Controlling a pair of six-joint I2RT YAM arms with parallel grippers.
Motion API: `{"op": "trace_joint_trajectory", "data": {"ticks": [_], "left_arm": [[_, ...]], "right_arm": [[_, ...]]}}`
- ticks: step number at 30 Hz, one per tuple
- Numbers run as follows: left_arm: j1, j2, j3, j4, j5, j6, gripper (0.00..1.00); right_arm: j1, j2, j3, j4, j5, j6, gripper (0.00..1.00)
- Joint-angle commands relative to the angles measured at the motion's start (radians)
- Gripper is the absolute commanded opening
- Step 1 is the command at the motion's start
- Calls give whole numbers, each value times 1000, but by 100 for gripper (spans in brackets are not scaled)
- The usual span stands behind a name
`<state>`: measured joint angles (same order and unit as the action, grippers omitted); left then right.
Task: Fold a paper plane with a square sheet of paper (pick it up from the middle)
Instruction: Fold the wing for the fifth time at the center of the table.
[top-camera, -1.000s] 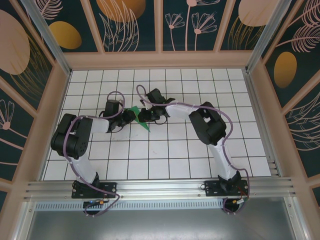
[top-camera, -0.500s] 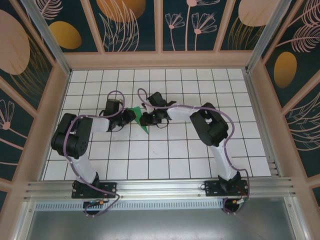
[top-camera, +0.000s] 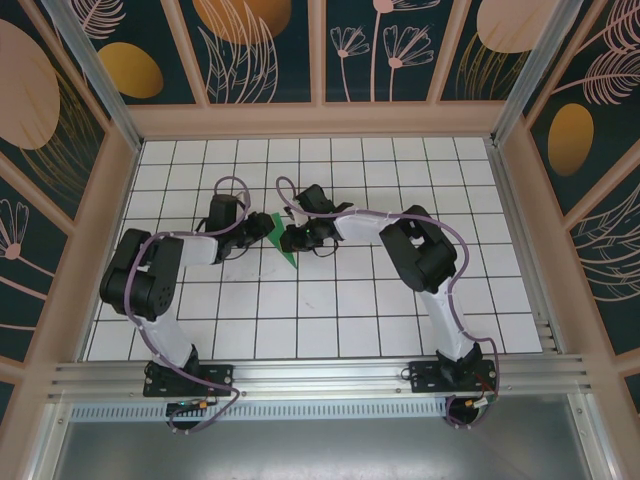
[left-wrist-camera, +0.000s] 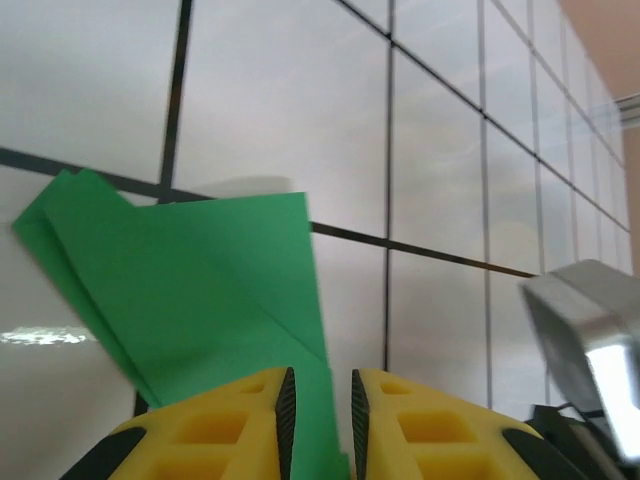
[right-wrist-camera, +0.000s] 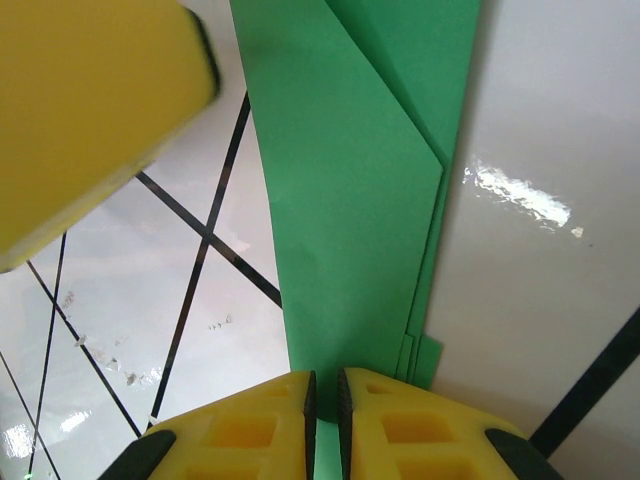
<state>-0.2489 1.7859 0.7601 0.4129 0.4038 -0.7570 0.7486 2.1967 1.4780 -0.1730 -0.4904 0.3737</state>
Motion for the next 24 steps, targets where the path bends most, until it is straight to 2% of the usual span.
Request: {"op": "trace_joint_trajectory", "data": {"ticks": [1,12,24], "left_arm": [[-3,45,40,-35,-48,12,23],[-1,83,116,-146,-238,44,24],[2,125,180,-198,-323,64,25]], "right_arm": [[1,11,5,-50,10,2,17],[5,32,-15,-92,26,-10,17],[8,31,-67,-83,32,-7,17]]}}
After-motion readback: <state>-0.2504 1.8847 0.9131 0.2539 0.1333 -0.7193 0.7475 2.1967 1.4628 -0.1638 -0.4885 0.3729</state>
